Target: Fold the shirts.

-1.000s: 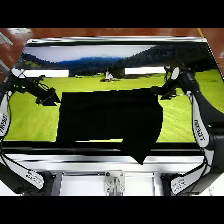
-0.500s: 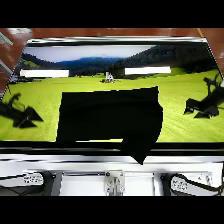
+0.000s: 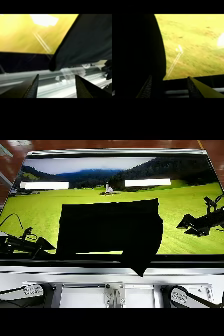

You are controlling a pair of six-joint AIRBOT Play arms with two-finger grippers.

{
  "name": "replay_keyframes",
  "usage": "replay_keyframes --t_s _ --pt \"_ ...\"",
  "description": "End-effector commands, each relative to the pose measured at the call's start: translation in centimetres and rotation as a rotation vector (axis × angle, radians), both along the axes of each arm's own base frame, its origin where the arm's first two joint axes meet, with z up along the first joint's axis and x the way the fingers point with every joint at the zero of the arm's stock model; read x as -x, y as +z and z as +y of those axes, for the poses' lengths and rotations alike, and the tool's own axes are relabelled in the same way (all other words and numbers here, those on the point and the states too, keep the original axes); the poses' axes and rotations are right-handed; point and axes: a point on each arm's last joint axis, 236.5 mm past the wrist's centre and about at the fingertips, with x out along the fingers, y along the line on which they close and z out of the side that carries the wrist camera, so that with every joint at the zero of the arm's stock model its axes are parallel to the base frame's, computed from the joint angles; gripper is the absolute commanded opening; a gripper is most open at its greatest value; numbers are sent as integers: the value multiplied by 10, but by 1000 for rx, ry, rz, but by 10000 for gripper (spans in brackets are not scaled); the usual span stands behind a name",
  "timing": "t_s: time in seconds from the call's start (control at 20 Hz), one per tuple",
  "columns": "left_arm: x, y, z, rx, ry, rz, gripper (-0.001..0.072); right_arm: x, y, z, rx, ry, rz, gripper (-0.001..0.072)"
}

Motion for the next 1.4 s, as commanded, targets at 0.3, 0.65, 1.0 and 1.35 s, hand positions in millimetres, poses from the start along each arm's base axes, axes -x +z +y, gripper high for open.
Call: replay_keyframes --t_s 0.3,0.65,1.0,1.35 --pt "-25 -25 -16 12 75 -35 433 -11 5 10 -54 -19 -52 571" --pt "-27 -26 -29 9 46 -27 36 65 -40 32 -119 86 197 639" --pt "-19 -17 -37 54 7 -17 36 105 -99 94 -153 161 242 639" --pt "-19 -17 -37 56 7 -17 36 113 -116 120 -230 73 231 605"
